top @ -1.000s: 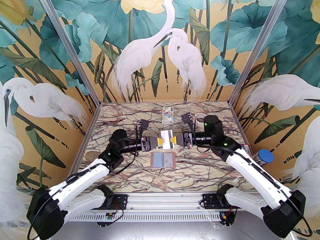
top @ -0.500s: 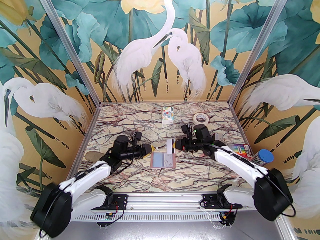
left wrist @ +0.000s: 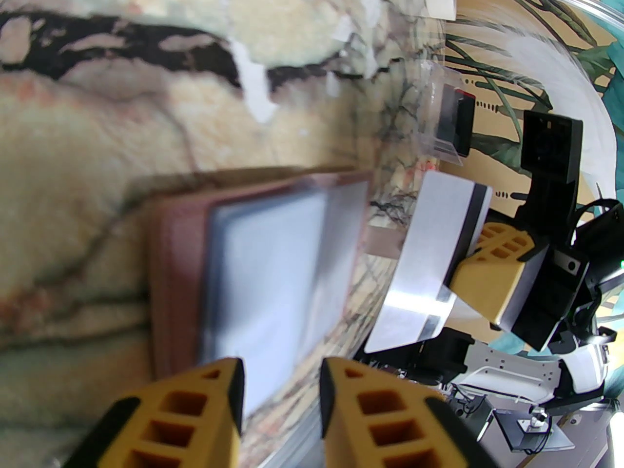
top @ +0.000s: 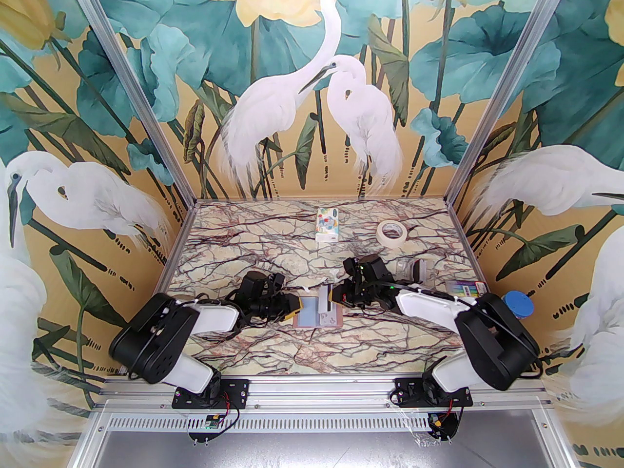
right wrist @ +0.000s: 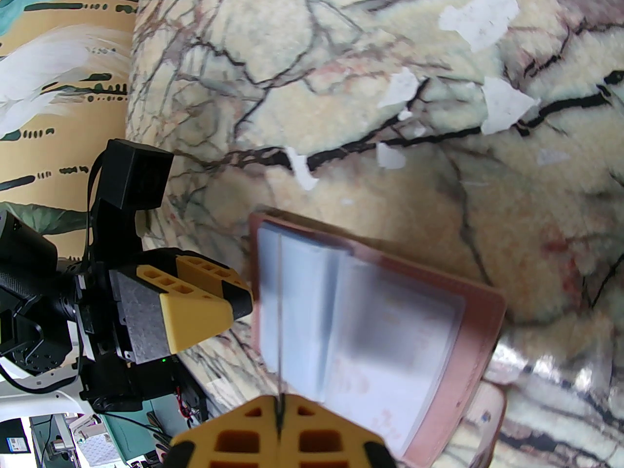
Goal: Put the credit cards into the card holder
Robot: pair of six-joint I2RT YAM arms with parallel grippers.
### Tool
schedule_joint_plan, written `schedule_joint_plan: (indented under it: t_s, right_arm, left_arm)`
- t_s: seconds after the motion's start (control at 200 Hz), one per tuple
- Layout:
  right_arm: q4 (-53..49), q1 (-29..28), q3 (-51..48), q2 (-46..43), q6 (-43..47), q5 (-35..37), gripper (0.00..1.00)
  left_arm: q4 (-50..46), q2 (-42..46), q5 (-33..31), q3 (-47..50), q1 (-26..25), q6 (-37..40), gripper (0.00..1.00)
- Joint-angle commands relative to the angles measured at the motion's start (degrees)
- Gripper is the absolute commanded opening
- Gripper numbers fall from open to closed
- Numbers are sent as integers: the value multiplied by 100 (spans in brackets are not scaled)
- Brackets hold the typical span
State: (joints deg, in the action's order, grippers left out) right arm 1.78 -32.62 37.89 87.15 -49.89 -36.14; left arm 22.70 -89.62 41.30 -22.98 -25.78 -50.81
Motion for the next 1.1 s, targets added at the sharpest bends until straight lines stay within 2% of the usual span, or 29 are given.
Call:
schedule_joint_plan:
  t_s: [0.0,0.325,0.56,1.095]
  right_arm:
    - [334,-68,-88,149,-94,59,0]
    - [495,-107,-133,371,-115,2,0]
    - [483,-112,-224,287,-157,77,0]
    - [681,-225,-367,290,-344,133,0]
  left_arm:
    - [559,-193,74,57,-32,-61,30]
    - [557,-270,-26,145,-41,-20,30]
    - [239,-98,-116,154,-46,97,29]
    - [176,-185,-236,234,-54,158,29]
